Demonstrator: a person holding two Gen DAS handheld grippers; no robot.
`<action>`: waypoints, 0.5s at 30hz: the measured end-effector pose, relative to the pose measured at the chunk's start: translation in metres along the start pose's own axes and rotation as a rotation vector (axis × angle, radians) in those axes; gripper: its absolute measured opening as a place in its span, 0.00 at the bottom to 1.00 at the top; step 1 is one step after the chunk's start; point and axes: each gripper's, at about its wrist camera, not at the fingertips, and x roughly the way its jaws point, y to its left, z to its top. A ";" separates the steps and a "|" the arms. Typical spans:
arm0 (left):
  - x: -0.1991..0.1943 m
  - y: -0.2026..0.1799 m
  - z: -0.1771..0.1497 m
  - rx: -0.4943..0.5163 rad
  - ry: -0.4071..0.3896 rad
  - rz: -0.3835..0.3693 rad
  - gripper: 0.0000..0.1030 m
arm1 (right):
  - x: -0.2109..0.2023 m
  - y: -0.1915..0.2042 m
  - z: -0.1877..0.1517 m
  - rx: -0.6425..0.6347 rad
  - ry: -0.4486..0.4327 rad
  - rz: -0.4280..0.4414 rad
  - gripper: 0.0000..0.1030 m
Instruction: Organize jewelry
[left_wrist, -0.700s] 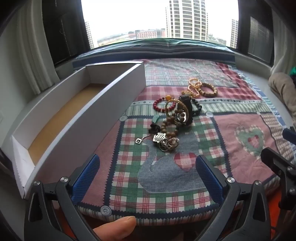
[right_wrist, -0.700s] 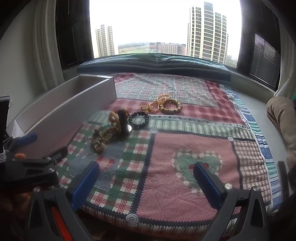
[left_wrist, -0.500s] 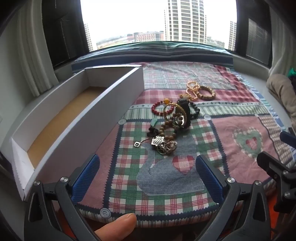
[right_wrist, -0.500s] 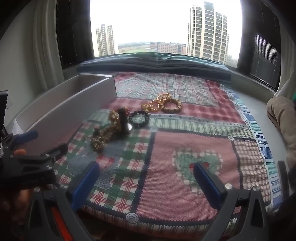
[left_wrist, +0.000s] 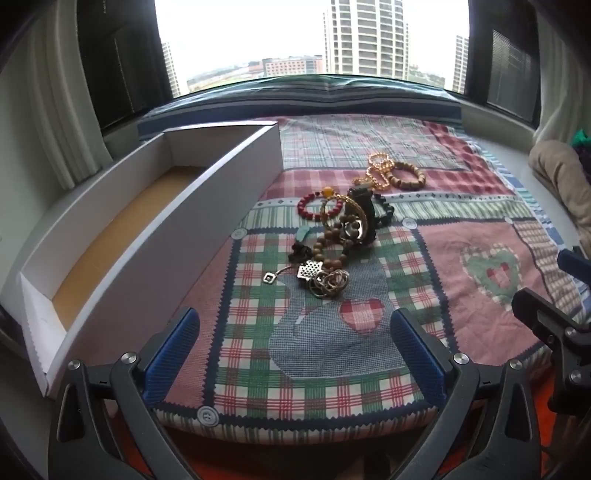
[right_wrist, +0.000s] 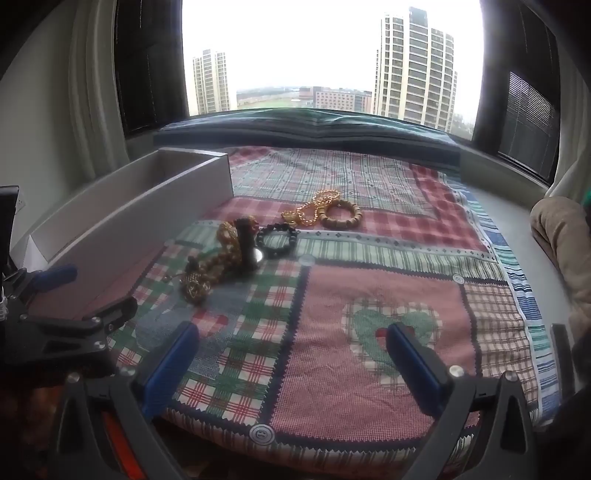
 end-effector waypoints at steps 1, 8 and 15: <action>0.000 -0.001 0.000 0.003 0.003 -0.001 1.00 | 0.000 -0.001 0.000 0.002 0.000 0.002 1.00; -0.003 -0.002 0.000 0.002 -0.012 -0.029 1.00 | -0.003 0.006 -0.001 -0.020 -0.015 0.033 1.00; -0.007 0.002 0.002 -0.011 -0.037 -0.034 1.00 | 0.000 0.002 0.000 -0.002 -0.006 0.025 1.00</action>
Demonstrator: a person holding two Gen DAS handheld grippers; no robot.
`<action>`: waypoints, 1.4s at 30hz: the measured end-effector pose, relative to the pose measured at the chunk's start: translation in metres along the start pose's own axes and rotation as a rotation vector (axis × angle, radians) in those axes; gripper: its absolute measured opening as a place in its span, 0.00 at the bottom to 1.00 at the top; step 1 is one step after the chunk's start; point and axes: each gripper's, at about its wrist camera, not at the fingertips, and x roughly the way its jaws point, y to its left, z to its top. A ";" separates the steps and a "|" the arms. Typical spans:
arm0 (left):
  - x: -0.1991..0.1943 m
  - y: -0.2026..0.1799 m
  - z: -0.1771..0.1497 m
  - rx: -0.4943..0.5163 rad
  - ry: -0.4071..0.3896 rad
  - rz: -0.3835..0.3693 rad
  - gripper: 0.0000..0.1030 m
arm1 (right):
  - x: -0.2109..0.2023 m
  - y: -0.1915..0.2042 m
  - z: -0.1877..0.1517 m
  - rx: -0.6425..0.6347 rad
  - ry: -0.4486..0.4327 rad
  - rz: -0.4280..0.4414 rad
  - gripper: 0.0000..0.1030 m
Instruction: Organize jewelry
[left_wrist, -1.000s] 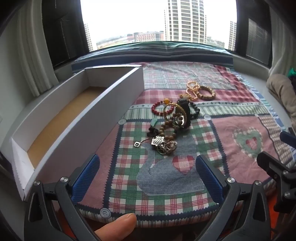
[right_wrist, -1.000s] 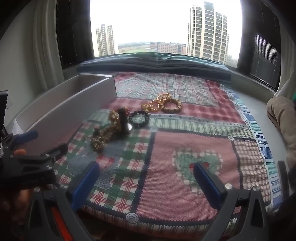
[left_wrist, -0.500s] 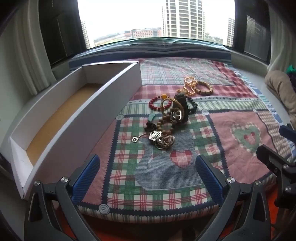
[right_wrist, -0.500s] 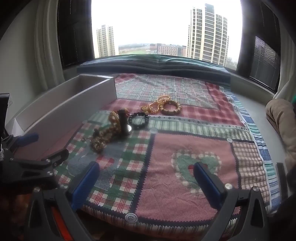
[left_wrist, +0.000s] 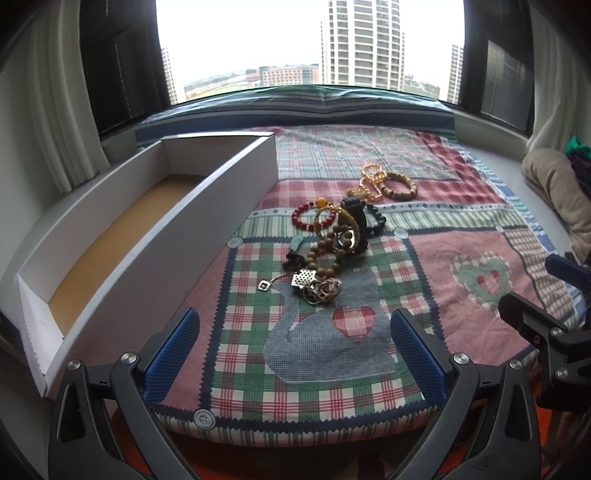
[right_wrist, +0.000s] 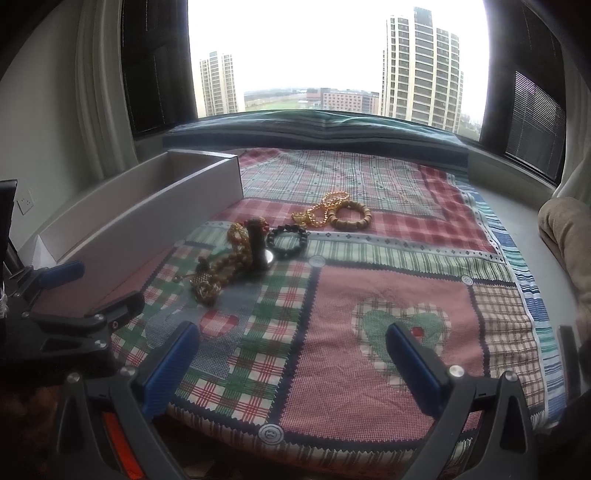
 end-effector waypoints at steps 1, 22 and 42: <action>0.000 0.000 0.000 -0.002 0.001 -0.004 1.00 | 0.000 -0.002 0.000 0.001 -0.001 -0.014 1.00; 0.000 0.000 -0.003 -0.022 0.007 -0.016 0.99 | 0.000 0.006 -0.001 -0.055 -0.016 -0.092 1.00; -0.003 0.017 -0.012 -0.053 0.008 0.028 1.00 | 0.003 0.003 -0.003 -0.034 0.006 -0.080 1.00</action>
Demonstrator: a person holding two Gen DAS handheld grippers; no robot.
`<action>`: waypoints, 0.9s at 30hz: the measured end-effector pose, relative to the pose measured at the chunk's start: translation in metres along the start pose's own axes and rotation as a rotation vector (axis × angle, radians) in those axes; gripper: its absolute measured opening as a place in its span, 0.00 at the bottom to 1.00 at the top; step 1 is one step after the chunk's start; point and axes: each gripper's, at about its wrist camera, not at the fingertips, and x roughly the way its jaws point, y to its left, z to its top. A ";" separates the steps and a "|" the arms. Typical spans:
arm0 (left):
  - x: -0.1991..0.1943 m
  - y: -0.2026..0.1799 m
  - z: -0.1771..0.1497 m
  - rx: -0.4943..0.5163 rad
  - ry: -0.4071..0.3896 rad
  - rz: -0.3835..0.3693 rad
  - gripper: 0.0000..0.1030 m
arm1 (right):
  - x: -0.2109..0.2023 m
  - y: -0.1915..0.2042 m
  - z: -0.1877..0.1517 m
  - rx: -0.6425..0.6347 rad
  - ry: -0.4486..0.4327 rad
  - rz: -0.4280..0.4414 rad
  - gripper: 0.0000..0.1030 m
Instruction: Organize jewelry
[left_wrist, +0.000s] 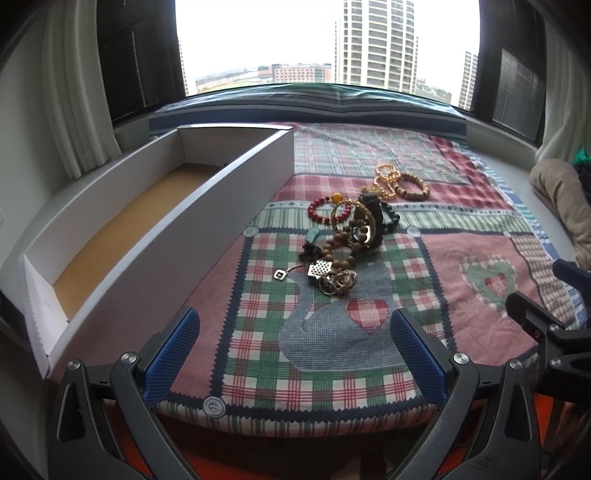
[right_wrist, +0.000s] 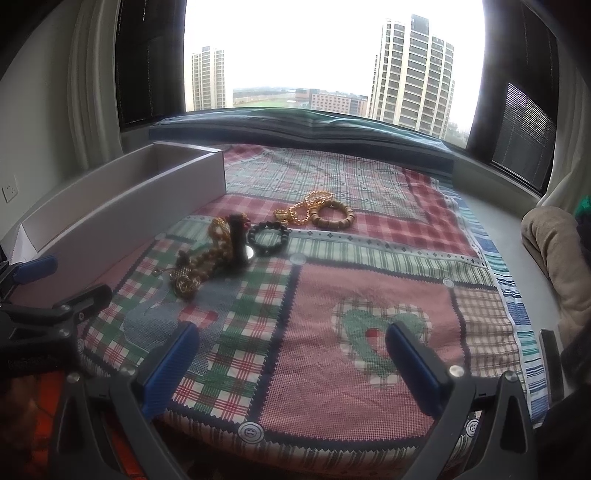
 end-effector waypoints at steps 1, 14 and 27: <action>0.001 0.003 -0.002 -0.008 0.006 0.005 1.00 | 0.000 -0.001 -0.001 0.002 0.002 0.000 1.00; 0.014 0.014 -0.013 -0.038 0.061 0.005 0.99 | 0.008 0.003 -0.002 0.014 0.029 0.042 1.00; 0.024 -0.002 -0.009 -0.014 0.079 -0.056 0.99 | 0.009 0.001 -0.004 0.023 0.037 0.066 1.00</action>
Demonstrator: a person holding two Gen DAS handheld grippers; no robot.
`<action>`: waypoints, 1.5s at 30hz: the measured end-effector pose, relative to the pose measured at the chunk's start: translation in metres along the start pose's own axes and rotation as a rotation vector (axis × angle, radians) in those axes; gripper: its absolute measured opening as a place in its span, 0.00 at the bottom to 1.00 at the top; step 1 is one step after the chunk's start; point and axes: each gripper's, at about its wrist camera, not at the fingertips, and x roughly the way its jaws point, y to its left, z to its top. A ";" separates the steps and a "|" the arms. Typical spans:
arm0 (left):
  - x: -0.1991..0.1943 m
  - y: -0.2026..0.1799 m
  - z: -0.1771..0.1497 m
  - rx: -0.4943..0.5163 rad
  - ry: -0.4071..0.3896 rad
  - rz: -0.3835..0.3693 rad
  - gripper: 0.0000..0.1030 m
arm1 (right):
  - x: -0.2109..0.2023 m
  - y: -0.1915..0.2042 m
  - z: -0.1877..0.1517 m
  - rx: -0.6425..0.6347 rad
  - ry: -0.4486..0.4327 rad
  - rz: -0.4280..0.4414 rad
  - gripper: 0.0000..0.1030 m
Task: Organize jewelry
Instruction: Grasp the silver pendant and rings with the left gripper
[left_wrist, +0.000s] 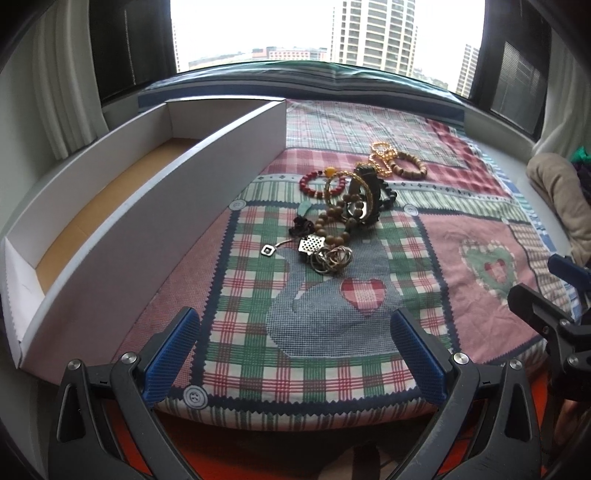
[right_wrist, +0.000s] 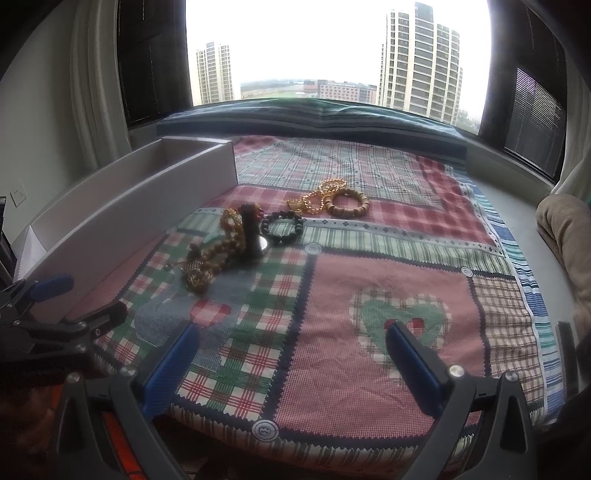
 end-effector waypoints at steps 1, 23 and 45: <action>0.004 0.000 0.001 -0.003 0.005 -0.008 0.99 | 0.000 0.000 0.000 0.002 0.002 0.002 1.00; 0.106 -0.008 0.022 -0.032 0.080 -0.085 0.37 | 0.008 -0.021 -0.009 0.056 0.031 -0.006 1.00; 0.071 0.055 -0.020 -0.090 0.085 -0.090 0.51 | 0.163 0.110 0.068 -0.280 0.170 0.497 0.41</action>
